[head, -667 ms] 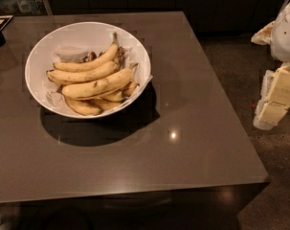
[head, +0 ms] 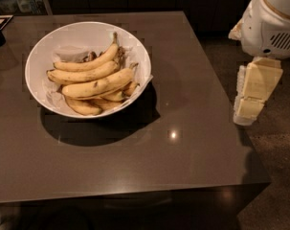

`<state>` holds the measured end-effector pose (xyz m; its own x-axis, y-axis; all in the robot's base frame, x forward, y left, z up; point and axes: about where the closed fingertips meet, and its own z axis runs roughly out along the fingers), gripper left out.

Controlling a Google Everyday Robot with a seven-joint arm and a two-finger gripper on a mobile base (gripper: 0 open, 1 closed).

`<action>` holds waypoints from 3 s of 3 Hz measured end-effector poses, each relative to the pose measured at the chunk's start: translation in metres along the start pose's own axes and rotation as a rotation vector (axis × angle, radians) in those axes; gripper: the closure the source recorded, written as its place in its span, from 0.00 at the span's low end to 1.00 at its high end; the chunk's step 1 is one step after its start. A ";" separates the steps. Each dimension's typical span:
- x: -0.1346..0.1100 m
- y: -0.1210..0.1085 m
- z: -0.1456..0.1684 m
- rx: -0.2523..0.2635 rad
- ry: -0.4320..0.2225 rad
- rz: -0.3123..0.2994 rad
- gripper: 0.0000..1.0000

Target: Pick banana from white bowl

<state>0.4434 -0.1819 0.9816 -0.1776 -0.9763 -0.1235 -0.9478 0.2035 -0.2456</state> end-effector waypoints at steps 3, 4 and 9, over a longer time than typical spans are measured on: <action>-0.081 -0.005 0.005 0.023 -0.040 -0.115 0.00; -0.120 0.000 -0.006 0.050 -0.092 -0.183 0.00; -0.186 -0.005 0.051 0.102 -0.044 -0.232 0.09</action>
Offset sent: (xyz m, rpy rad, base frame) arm 0.0095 0.0309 -0.0074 -0.0604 0.0431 0.0715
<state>0.4945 0.0022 0.9572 0.0556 -0.9941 -0.0934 -0.9297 -0.0175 -0.3678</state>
